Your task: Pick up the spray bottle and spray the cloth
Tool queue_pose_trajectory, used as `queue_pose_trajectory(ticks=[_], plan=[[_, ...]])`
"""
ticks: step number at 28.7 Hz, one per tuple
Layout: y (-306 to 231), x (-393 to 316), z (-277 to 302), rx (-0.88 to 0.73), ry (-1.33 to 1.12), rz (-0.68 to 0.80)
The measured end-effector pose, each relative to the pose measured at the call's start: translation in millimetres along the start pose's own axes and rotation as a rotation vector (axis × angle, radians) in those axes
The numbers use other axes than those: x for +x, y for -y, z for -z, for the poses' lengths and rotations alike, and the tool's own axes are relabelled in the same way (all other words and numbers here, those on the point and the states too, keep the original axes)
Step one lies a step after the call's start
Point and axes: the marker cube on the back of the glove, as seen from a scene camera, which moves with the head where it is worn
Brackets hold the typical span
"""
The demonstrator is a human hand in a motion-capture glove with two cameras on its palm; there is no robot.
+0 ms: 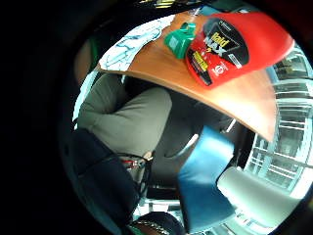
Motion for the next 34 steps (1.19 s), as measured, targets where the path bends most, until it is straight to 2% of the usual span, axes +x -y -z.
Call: queue_pose_trajectory(ticks=[11, 18, 25, 34], plan=[[4, 2, 2, 0.007, -0.008, -0.008], [9, 16, 6, 0.044, 0.029, -0.076], [15, 46, 15, 0.129, 0.024, -0.301], [25, 82, 56, 0.526, 0.033, -0.669]])
